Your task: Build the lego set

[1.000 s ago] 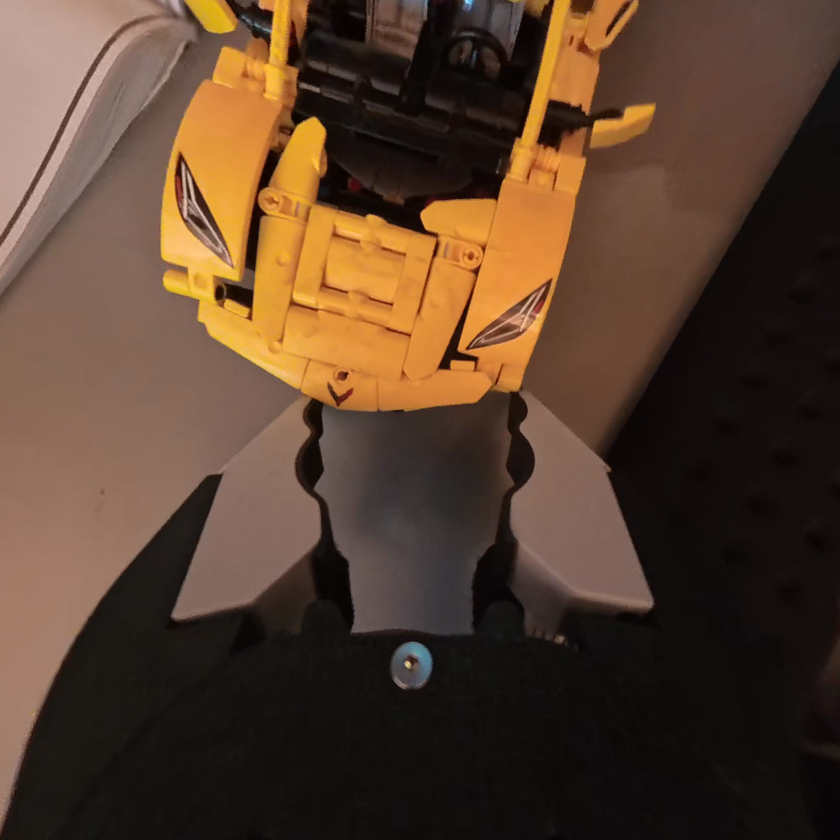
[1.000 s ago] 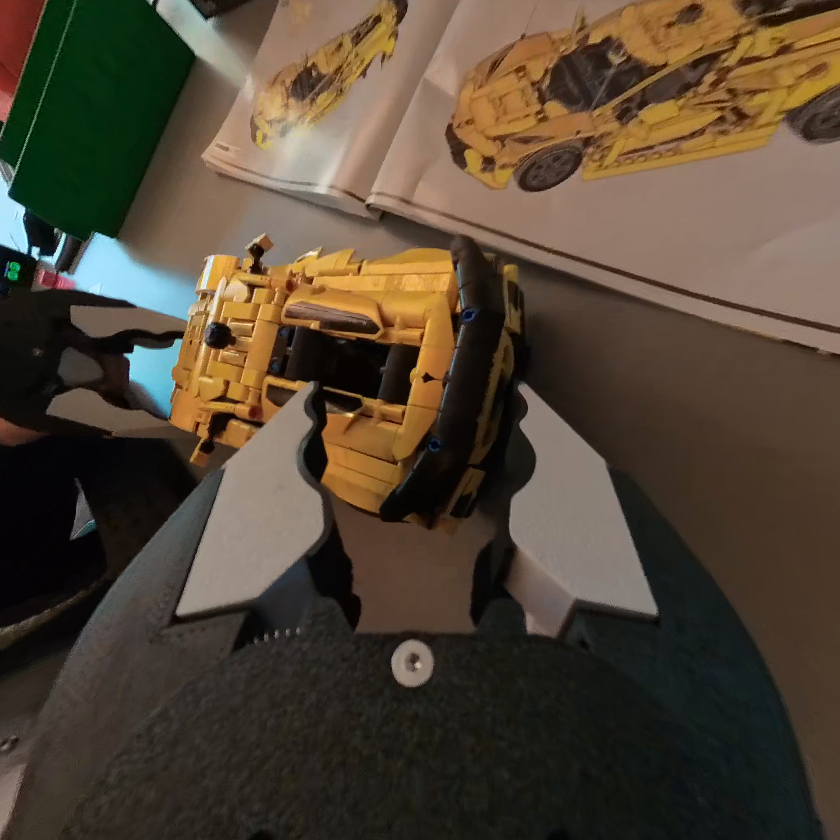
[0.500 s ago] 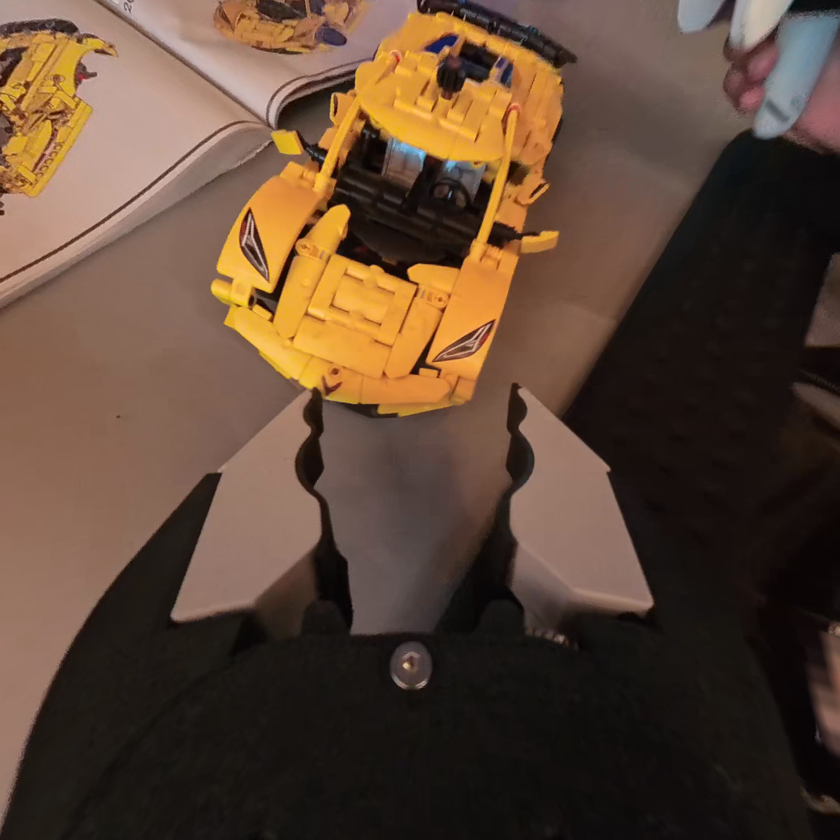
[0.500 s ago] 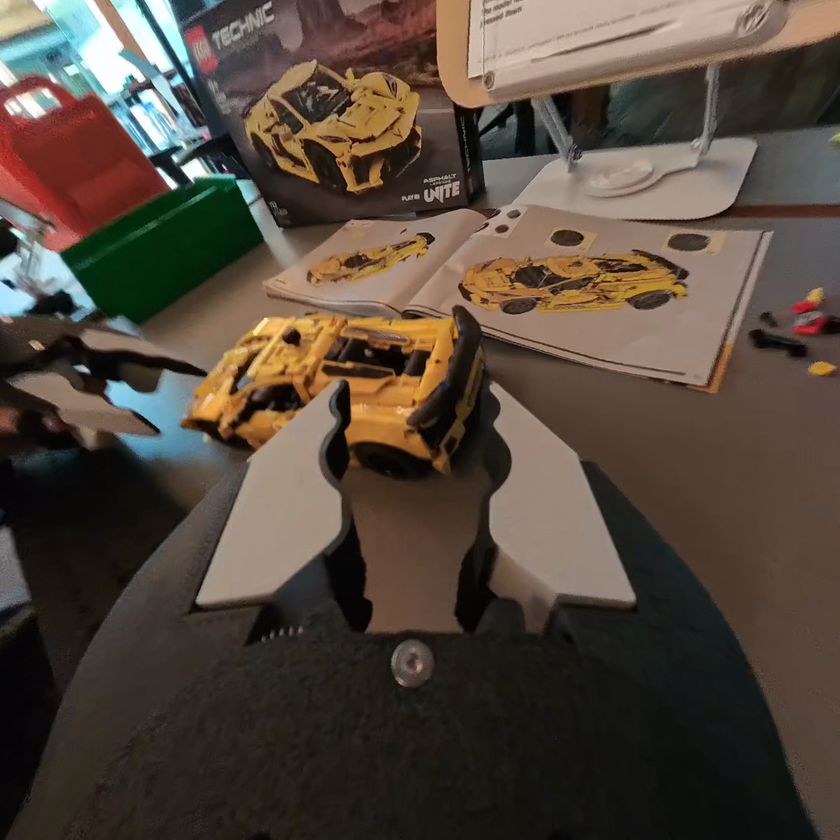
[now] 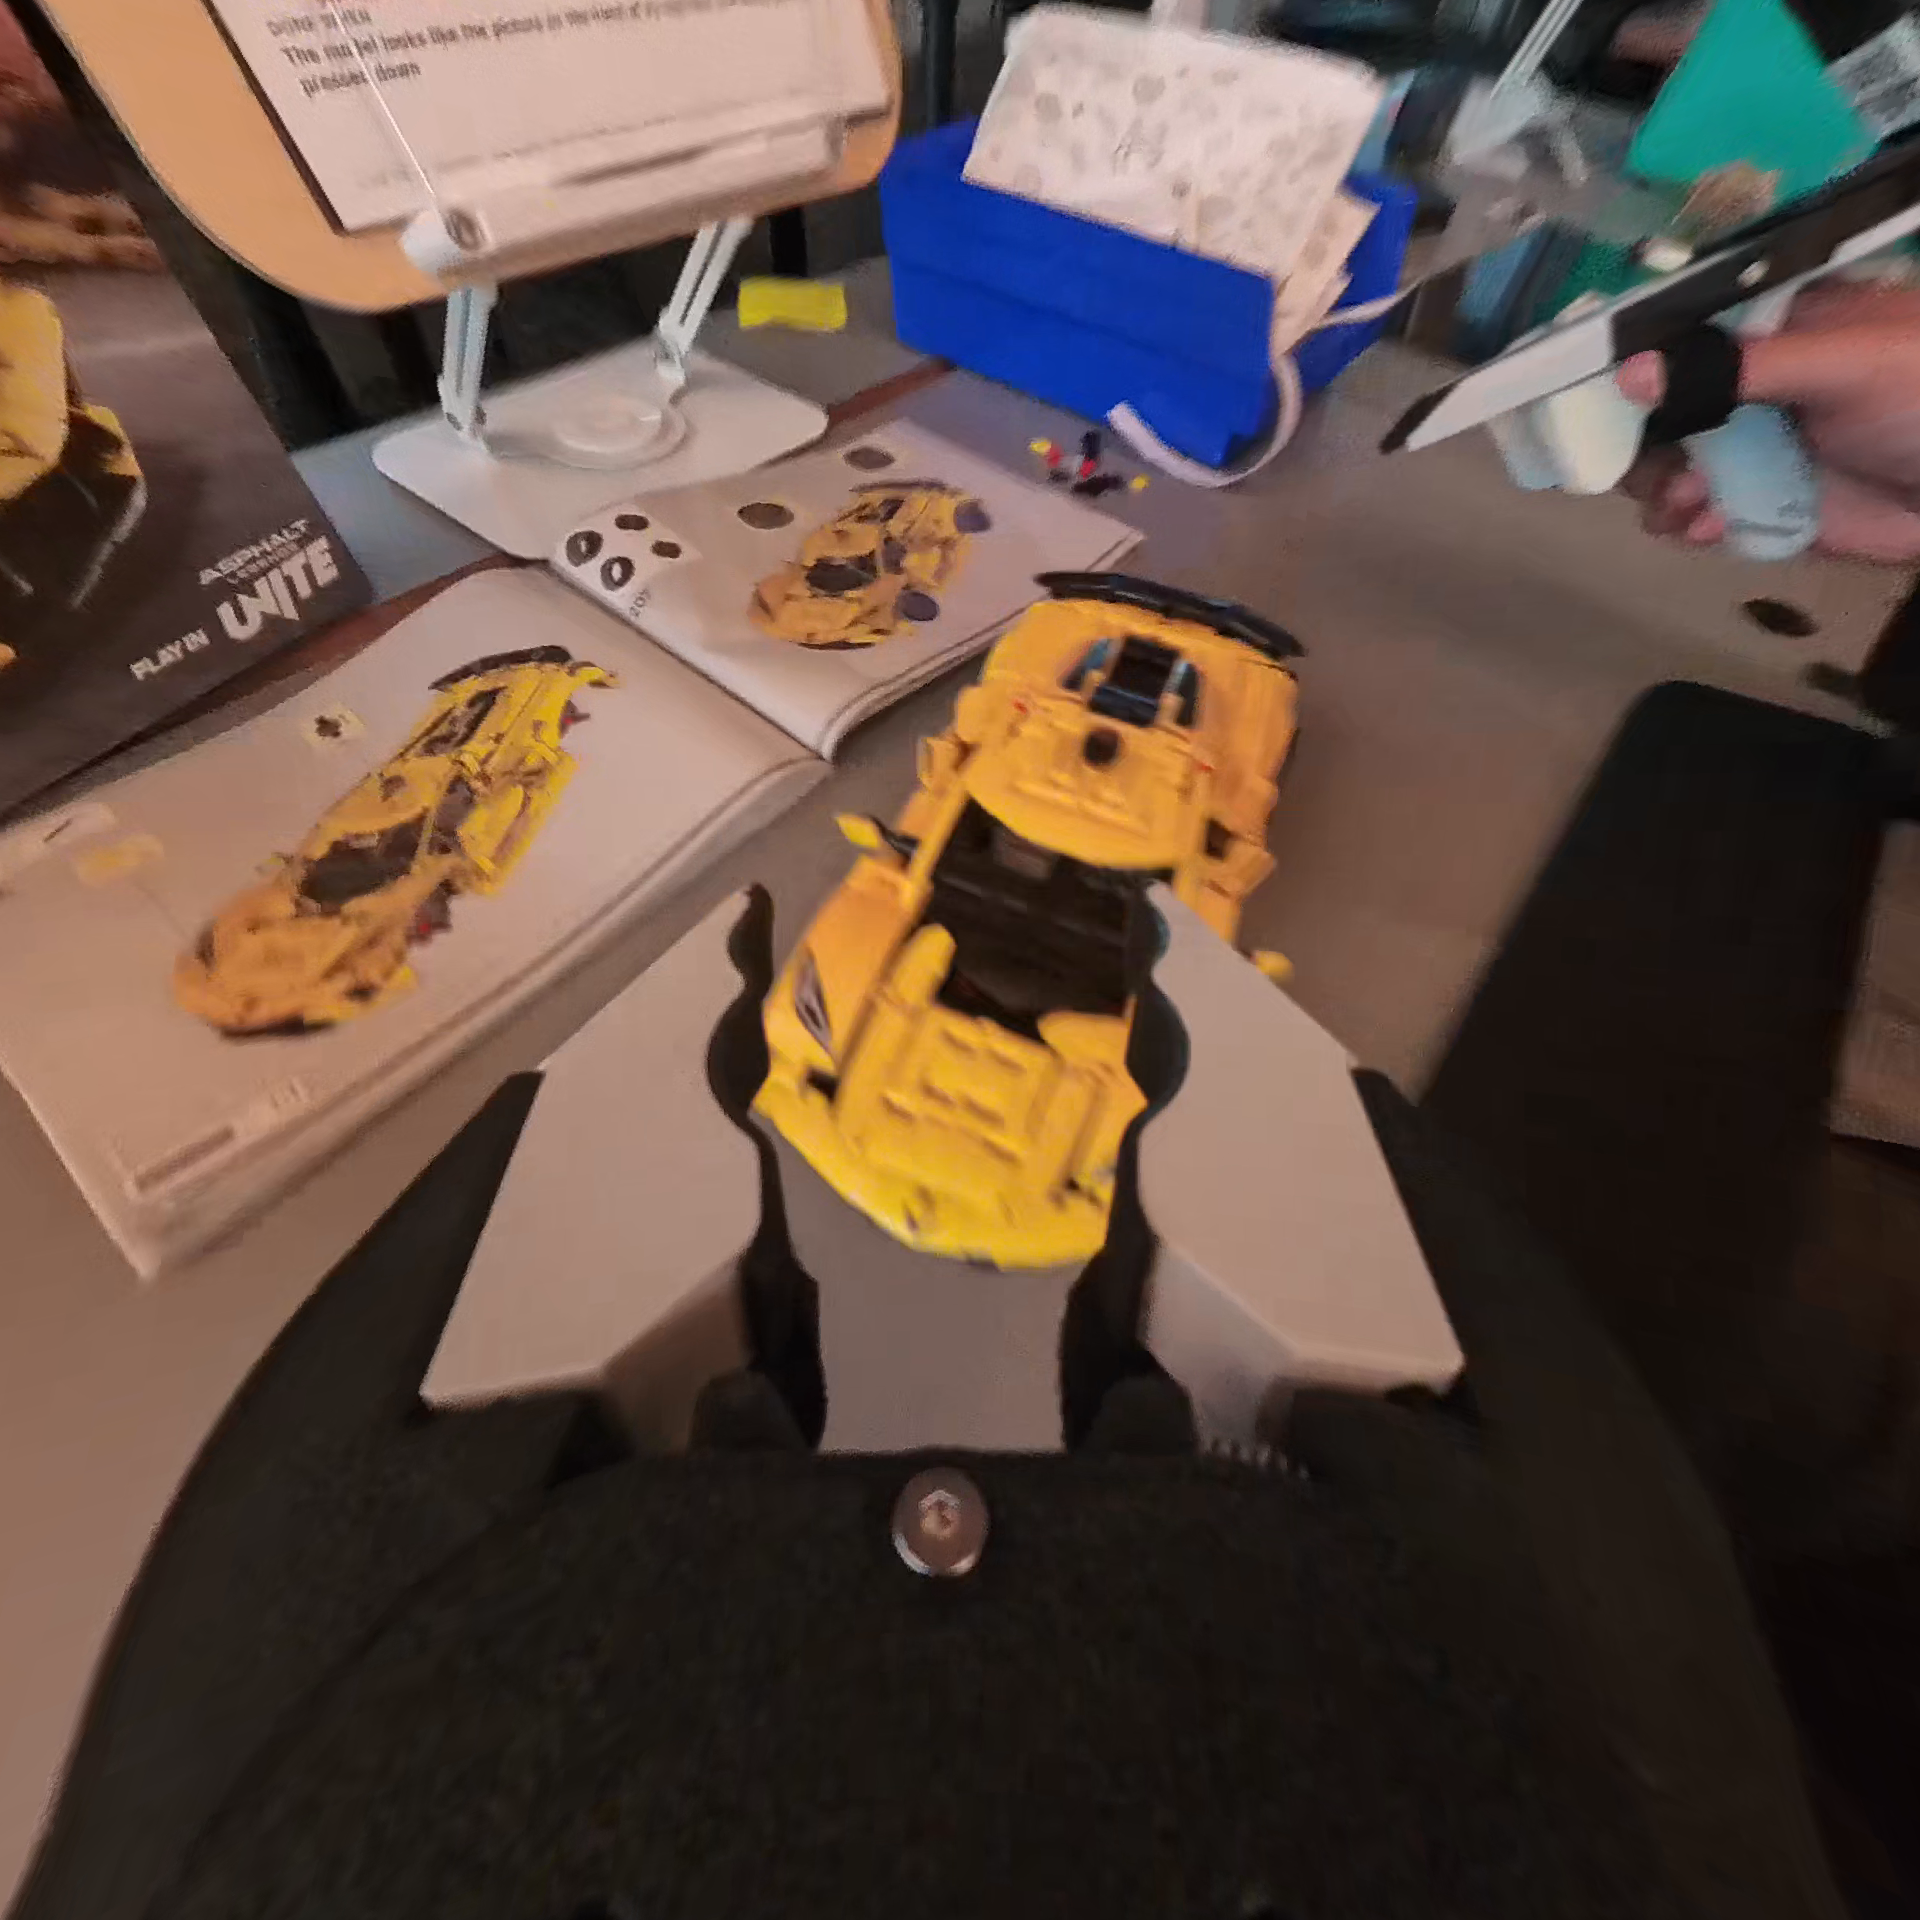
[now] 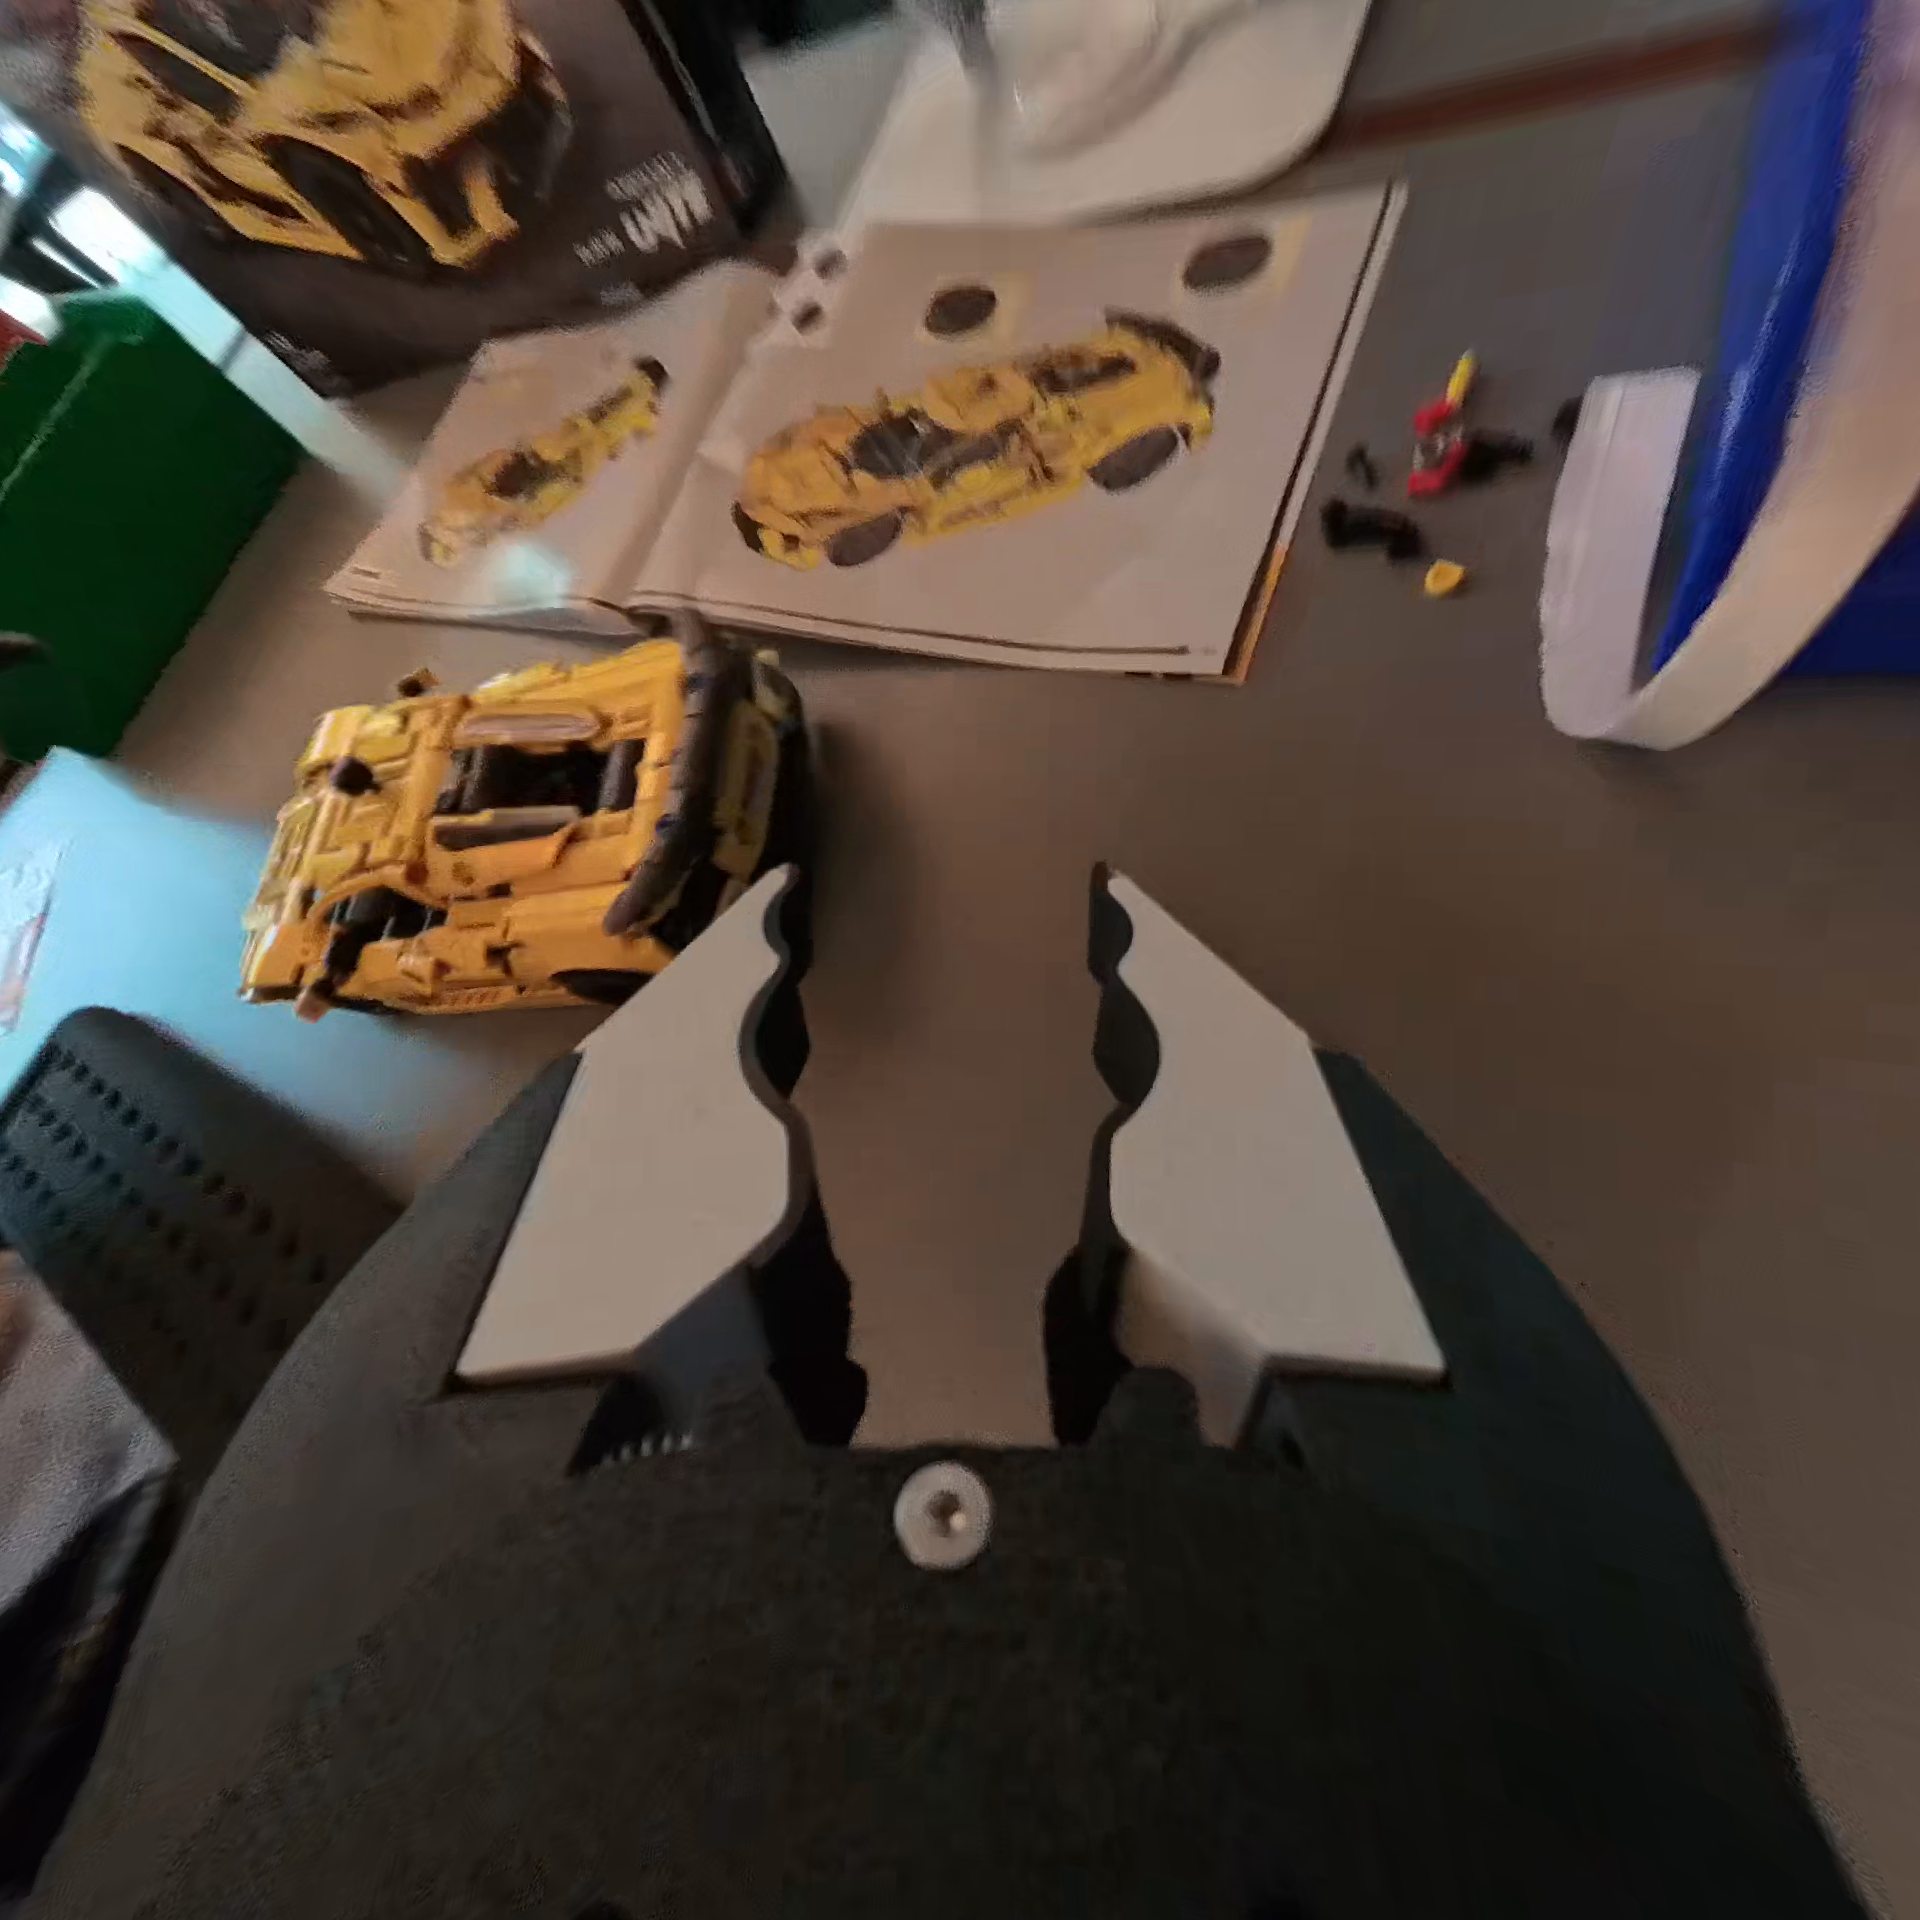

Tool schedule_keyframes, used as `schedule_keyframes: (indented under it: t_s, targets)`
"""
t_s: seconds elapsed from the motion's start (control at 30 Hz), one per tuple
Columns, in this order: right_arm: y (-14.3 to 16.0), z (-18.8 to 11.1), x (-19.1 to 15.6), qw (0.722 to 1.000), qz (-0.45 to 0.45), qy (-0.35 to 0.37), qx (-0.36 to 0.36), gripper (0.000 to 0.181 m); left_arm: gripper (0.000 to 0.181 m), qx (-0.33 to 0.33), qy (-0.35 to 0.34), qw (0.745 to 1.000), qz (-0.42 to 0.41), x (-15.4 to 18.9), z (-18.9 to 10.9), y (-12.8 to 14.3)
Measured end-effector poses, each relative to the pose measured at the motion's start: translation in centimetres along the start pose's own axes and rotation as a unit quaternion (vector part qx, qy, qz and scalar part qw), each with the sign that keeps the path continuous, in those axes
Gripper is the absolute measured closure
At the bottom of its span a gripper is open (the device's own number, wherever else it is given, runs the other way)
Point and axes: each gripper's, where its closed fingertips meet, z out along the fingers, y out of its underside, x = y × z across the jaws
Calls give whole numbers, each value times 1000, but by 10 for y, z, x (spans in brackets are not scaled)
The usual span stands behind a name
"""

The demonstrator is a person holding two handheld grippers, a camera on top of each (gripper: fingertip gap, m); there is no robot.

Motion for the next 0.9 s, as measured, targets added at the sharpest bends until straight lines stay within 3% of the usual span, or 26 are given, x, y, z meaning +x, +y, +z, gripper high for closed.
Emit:
schedule_keyframes:
  t_s: [0.13, 0.23, 0.3, 0.47, 0.9]
  targets:
    - [-20, 51, 19, 995, 33, 11, -91, 123, 129, -141, 29, 990, -13, -45, 99, -16]
    - [-24, 84, 32, 984, 55, 22, -165, 120, 129, -235, 68, 969, -34, -65, 165, 4]
    - [-20, 100, 39, 975, 78, 8, -208, 117, 129, -269, 89, 958, -44, -69, 190, 15]
    - [-13, 111, 51, 968, 103, -17, -228, 129, 129, -263, 107, 959, -19, -72, 209, 22]
    - [-24, 120, 45, 962, 136, -57, -230, 124, 133, -241, 118, 963, 23, -71, 214, 26]
